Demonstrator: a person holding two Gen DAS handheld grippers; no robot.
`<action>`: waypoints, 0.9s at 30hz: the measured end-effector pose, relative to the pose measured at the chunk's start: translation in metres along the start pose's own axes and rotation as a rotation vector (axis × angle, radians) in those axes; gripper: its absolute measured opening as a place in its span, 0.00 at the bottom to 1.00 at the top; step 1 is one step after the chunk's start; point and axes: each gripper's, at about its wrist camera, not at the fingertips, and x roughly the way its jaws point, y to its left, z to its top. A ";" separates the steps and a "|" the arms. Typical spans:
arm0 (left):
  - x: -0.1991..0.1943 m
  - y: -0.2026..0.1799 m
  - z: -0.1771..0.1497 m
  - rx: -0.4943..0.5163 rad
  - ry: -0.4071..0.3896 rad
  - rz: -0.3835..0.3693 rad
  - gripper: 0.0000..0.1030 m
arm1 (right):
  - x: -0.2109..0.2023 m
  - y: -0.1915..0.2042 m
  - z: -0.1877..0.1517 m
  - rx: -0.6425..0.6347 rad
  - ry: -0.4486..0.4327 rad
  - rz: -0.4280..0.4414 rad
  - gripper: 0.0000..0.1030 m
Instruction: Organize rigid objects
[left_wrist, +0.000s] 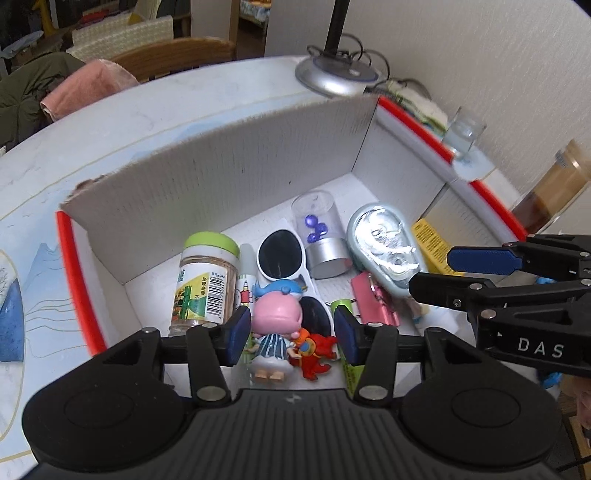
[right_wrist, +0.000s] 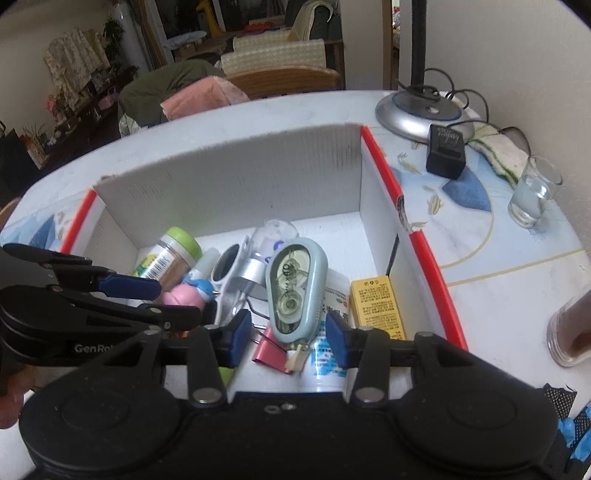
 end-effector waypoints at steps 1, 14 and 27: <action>-0.005 0.001 -0.001 -0.001 -0.011 -0.001 0.47 | -0.003 0.001 0.000 0.002 -0.007 0.001 0.45; -0.075 0.006 -0.026 0.029 -0.172 -0.007 0.54 | -0.051 0.022 -0.016 0.040 -0.107 0.012 0.49; -0.124 0.018 -0.058 0.044 -0.241 -0.037 0.79 | -0.089 0.051 -0.041 0.061 -0.208 0.012 0.64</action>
